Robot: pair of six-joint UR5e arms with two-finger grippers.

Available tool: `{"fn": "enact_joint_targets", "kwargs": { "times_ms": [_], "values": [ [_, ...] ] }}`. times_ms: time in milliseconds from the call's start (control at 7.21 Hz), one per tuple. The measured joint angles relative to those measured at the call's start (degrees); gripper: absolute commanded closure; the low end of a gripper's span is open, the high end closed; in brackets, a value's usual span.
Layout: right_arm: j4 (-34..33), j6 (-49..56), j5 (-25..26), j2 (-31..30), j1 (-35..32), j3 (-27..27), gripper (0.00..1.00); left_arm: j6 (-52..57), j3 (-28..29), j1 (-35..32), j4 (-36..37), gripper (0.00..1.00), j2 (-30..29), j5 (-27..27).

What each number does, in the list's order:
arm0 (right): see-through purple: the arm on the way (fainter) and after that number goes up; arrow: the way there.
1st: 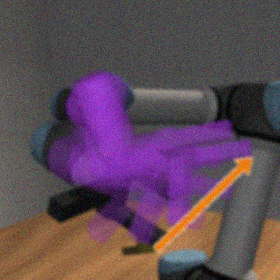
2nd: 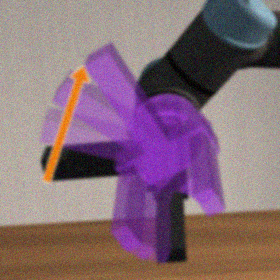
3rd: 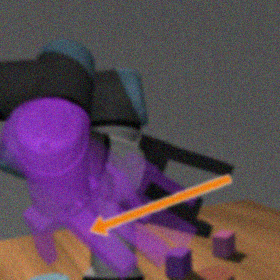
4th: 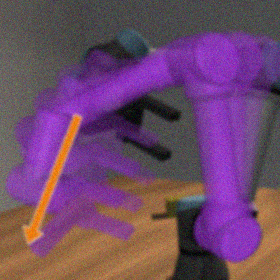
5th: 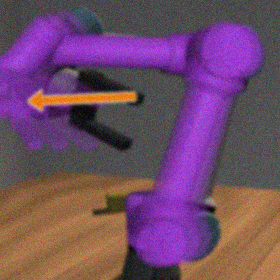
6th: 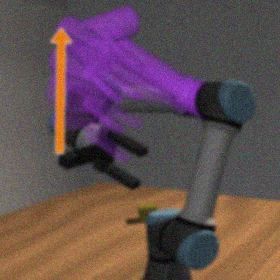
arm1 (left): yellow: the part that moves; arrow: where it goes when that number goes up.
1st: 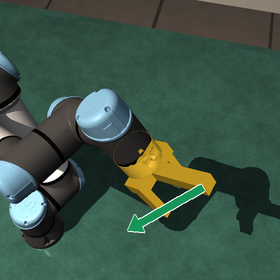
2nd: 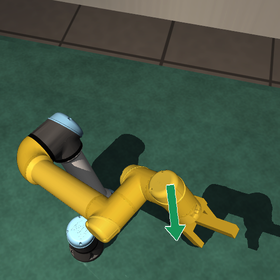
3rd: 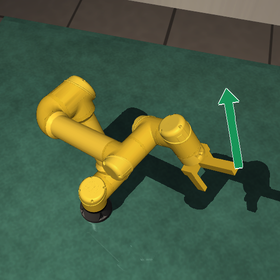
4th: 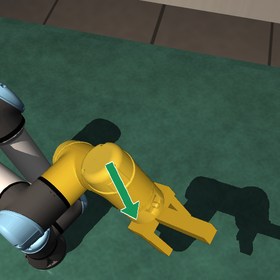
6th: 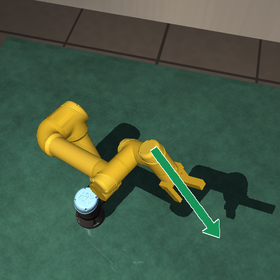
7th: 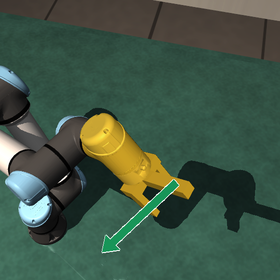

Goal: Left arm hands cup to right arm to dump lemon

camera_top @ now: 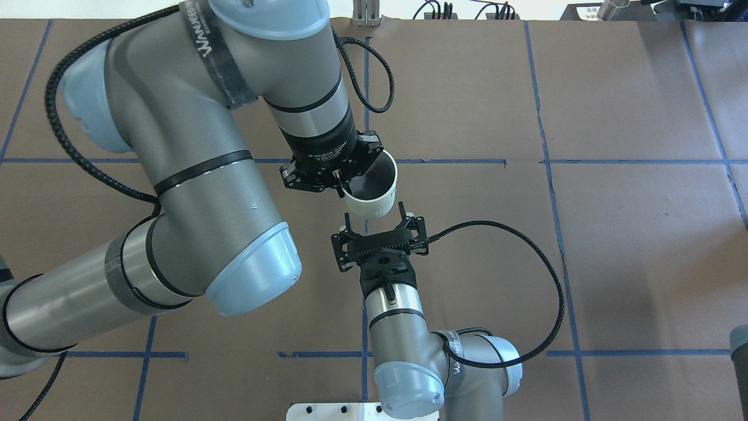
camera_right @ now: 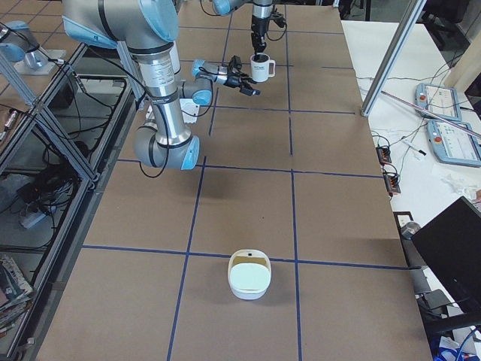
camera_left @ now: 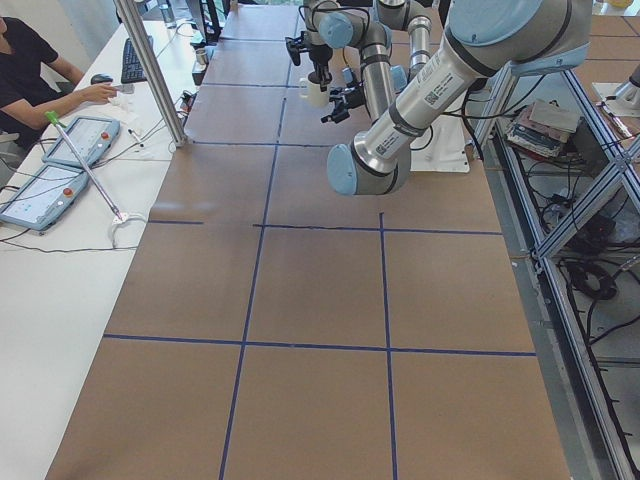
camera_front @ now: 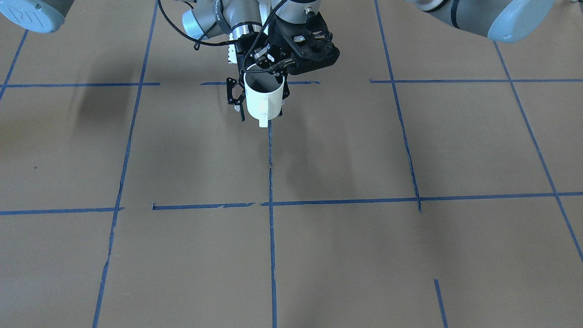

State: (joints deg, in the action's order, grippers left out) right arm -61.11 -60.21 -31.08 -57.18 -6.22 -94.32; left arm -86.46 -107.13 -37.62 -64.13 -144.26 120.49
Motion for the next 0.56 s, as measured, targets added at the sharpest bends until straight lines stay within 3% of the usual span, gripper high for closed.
{"fn": "enact_joint_targets", "kwargs": {
  "times_ms": [278,555],
  "values": [
    [0.63,0.32,-4.61,-1.09,-0.95,-1.67,0.00,3.60,-5.41,-2.00,0.46,1.00,5.14,0.01],
    [0.98,0.38,-10.63,-5.34,-3.41,-6.92,0.00,14.27,-13.03,-5.36,0.34,1.00,14.97,0.22]
  ]
}}
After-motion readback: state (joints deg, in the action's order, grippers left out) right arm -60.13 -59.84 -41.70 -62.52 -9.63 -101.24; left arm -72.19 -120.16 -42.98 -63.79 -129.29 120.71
